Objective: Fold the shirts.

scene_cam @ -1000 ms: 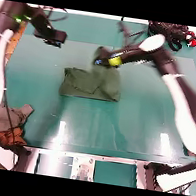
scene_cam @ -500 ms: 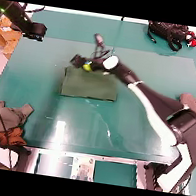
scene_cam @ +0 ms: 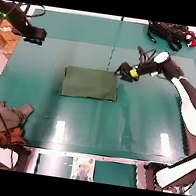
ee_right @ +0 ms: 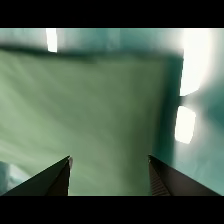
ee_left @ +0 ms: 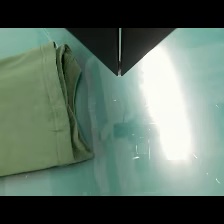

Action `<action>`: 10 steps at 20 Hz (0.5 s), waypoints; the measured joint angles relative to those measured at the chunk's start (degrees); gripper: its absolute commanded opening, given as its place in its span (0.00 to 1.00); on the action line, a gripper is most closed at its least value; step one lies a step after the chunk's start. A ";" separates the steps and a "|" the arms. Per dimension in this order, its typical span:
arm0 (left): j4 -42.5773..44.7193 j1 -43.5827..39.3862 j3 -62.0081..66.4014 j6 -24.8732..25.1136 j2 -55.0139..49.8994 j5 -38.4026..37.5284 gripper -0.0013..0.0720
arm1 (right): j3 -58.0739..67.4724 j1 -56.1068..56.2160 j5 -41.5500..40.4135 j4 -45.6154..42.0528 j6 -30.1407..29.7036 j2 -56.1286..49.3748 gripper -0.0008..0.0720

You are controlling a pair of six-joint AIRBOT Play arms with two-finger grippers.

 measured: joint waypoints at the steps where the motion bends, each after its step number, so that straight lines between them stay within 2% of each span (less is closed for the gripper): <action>1: -0.07 -0.04 -0.24 0.04 0.00 0.07 0.05 | -1.66 -0.02 -0.22 1.25 -0.81 -0.52 0.77; 3: -0.04 0.00 -0.55 0.04 0.00 0.04 0.05 | -3.89 0.81 -1.14 3.96 -2.34 -2.23 0.76; 4: -0.04 0.02 -0.66 0.00 0.00 0.00 0.05 | -4.52 1.49 -1.22 6.40 -3.15 -3.06 0.72; 5: -0.07 -0.02 -0.72 -0.02 0.00 -0.04 0.05 | -4.96 2.12 -1.73 8.15 -4.20 -3.74 0.31; 6: -0.11 -0.02 -0.76 -0.02 0.02 -0.07 0.05 | -5.29 2.75 -2.23 9.55 -5.16 -4.50 0.09; 7: -0.09 -0.02 -0.81 -0.04 0.00 -0.28 0.05 | -5.16 3.15 -2.45 10.82 -6.03 -4.94 0.04; 10: -0.09 -0.02 -0.85 -0.09 0.00 -0.79 0.05 | -1.51 2.78 -1.27 14.51 -7.89 -4.79 0.04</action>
